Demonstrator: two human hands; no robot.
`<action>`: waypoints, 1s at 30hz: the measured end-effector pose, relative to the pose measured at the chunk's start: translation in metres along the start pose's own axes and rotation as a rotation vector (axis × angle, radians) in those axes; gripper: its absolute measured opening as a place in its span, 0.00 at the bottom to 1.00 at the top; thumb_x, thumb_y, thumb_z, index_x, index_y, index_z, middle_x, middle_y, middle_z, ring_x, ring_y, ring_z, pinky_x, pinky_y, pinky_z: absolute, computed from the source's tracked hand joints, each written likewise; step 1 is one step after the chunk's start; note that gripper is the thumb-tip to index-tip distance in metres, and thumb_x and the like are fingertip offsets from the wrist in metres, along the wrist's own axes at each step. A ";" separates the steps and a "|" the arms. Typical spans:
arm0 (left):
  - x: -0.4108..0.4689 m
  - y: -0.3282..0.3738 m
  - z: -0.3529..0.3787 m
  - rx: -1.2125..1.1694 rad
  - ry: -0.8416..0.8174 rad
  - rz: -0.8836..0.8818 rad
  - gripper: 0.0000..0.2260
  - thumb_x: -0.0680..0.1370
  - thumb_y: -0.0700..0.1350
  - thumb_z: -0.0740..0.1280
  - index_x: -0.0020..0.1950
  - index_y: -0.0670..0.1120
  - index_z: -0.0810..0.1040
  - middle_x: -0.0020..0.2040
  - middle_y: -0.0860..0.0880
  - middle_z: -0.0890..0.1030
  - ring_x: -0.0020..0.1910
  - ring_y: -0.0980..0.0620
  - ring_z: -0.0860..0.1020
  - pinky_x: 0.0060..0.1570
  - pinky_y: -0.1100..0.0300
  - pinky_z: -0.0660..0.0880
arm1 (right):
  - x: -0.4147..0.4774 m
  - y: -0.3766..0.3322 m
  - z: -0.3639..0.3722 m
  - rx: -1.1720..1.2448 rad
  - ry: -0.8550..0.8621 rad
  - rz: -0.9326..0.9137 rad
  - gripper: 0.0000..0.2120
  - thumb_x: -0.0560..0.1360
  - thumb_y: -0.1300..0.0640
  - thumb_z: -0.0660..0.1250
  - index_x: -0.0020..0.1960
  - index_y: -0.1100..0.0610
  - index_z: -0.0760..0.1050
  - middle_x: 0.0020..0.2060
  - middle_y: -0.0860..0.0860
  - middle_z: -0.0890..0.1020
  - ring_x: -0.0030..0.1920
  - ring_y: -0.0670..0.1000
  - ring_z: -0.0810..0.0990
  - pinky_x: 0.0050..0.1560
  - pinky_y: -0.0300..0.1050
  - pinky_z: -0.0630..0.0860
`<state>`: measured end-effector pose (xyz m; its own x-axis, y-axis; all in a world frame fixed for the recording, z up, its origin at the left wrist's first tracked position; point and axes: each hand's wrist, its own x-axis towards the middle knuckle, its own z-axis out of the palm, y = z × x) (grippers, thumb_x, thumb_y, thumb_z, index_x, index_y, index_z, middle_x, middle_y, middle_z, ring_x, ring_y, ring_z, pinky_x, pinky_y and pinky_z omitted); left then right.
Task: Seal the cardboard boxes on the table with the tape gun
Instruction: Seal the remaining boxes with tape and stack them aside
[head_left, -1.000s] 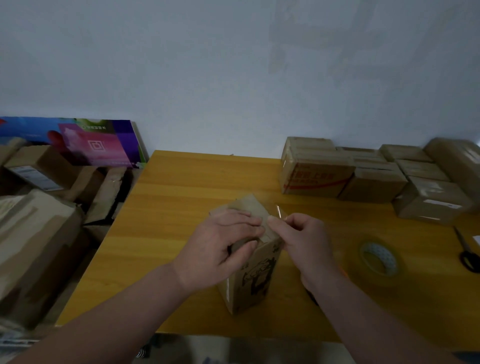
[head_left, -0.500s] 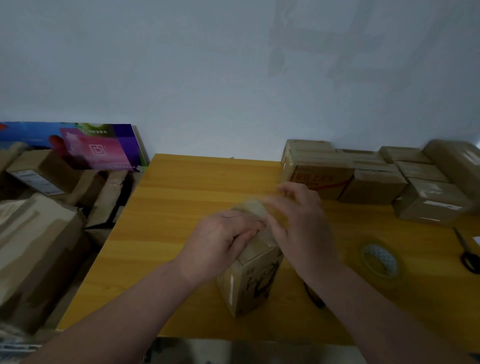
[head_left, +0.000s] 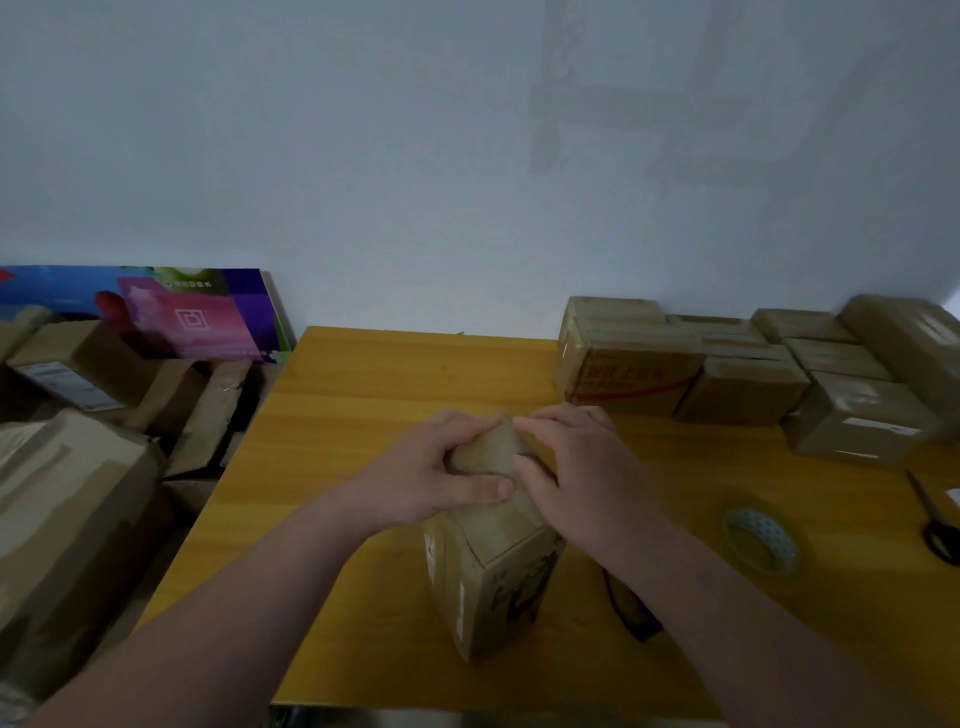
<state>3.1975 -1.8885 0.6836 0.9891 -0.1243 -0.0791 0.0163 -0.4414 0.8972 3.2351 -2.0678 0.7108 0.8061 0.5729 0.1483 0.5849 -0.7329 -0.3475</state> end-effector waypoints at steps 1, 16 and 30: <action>0.000 0.000 0.001 0.021 -0.008 0.028 0.32 0.68 0.56 0.71 0.72 0.55 0.68 0.59 0.54 0.71 0.56 0.61 0.73 0.53 0.69 0.72 | 0.000 0.001 0.001 0.013 0.002 0.004 0.21 0.80 0.51 0.60 0.72 0.51 0.67 0.67 0.46 0.71 0.68 0.49 0.64 0.68 0.43 0.61; -0.007 -0.003 -0.004 0.752 0.021 0.124 0.37 0.68 0.76 0.44 0.75 0.63 0.54 0.72 0.56 0.63 0.66 0.56 0.59 0.65 0.59 0.62 | -0.006 0.000 0.014 0.104 0.094 0.033 0.17 0.79 0.49 0.61 0.67 0.50 0.71 0.63 0.44 0.73 0.64 0.46 0.67 0.60 0.37 0.65; -0.012 -0.001 0.003 0.679 0.086 0.297 0.29 0.75 0.68 0.49 0.71 0.57 0.68 0.76 0.52 0.60 0.76 0.62 0.44 0.75 0.60 0.46 | -0.014 0.002 0.015 0.129 0.243 0.131 0.28 0.73 0.42 0.68 0.69 0.48 0.63 0.59 0.45 0.74 0.59 0.46 0.72 0.48 0.36 0.67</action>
<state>3.1852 -1.8895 0.6820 0.9462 -0.2661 0.1841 -0.3198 -0.8555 0.4072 3.2237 -2.0717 0.6945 0.8810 0.3608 0.3060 0.4707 -0.7333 -0.4906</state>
